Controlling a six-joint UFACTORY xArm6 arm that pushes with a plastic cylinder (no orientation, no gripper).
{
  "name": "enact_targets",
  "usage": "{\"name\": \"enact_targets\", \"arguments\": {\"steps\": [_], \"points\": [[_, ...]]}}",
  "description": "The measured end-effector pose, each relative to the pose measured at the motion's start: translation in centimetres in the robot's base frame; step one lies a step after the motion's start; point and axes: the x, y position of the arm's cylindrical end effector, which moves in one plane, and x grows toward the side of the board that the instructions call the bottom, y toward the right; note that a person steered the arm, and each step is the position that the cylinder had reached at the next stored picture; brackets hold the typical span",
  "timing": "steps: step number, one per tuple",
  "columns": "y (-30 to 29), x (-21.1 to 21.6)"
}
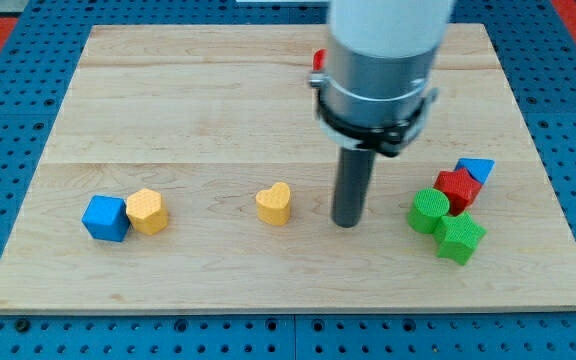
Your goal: Slide the yellow heart closer to the group of blocks
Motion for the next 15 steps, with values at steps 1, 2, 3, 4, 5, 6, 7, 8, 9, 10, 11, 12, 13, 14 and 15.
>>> {"name": "enact_targets", "arguments": {"steps": [1, 2, 3, 4, 5, 6, 7, 8, 9, 10, 11, 12, 13, 14, 15], "points": [[-2.0, 1.2], [-5.0, 3.9], [-10.2, 4.7], [-13.8, 2.7], [-14.0, -0.2], [-11.0, -0.9], [-9.4, -2.3], [-8.0, -3.4], [-7.5, -3.6], [-7.5, -3.6], [-7.9, -3.3], [-10.5, -3.7], [-14.5, -4.2], [-12.6, -2.4], [-6.9, -2.3]]}}
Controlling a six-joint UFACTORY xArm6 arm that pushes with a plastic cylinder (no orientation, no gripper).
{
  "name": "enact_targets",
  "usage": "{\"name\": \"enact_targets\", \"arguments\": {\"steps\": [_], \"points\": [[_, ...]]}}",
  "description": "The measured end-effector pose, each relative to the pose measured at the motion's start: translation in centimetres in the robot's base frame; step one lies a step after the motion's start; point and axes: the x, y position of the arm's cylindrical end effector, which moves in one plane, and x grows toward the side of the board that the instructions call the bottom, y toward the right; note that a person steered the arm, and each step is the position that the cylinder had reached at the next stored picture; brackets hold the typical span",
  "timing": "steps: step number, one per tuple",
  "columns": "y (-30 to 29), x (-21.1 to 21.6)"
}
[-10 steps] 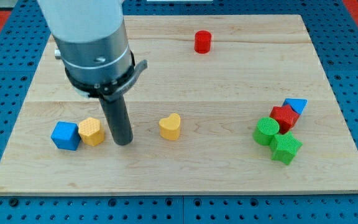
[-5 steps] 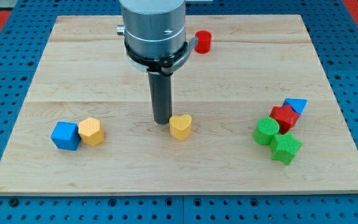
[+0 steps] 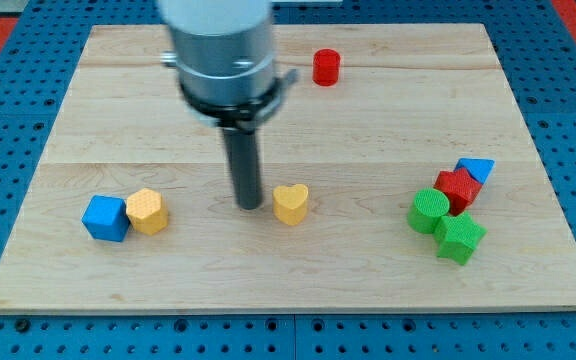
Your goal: Slide the yellow heart closer to the group of blocks
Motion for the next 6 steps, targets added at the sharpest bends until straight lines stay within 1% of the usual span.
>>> {"name": "enact_targets", "arguments": {"steps": [1, 2, 3, 6], "points": [[4.2, 0.3], [7.0, 1.0], [8.1, 2.8], [10.6, 3.8]]}}
